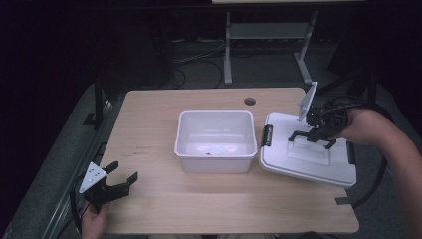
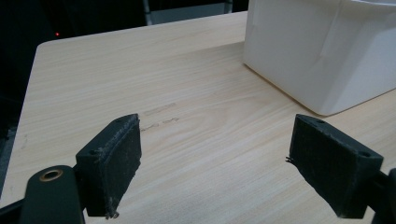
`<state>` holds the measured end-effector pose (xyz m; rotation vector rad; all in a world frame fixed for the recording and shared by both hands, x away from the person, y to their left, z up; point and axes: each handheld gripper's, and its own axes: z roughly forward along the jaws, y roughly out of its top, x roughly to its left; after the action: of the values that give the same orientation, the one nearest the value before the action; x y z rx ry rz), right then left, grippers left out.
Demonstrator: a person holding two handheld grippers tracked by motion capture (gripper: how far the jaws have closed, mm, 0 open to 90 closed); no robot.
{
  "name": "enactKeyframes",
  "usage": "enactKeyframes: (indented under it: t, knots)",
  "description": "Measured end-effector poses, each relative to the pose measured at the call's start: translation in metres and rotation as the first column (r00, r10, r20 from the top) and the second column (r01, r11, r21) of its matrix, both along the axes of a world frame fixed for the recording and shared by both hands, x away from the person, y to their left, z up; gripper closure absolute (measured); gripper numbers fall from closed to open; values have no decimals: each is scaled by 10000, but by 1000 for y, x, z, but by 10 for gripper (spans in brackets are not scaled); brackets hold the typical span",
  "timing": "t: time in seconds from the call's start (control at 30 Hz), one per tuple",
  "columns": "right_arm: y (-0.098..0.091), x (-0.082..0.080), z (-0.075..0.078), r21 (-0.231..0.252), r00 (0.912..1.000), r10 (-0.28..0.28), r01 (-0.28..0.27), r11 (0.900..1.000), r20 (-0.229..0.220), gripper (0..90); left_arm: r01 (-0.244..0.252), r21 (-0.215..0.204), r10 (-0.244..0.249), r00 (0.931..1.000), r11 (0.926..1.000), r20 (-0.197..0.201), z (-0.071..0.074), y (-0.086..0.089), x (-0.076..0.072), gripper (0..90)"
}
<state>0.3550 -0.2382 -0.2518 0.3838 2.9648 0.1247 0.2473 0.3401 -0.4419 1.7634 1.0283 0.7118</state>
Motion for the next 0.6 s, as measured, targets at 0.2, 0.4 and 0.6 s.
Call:
enactKeyframes:
  t: [0.2, 0.4, 0.6]
  knots:
    - [7, 4, 5, -7, 9999, 137, -137, 9999, 0, 840, 17, 34, -17, 10000, 10000, -23, 0, 0, 0, 163]
    - [18, 8, 10, -86, 9994, 358, -358, 9993, -24, 840, 2, -3, -2, 10000, 10000, -35, -1, 1, 0, 163]
    - [31, 11, 18, -33, 9982, 586, -585, 9983, 88, 840, -14, -54, 13, 10000, 10000, -36, -1, 1, 0, 163]
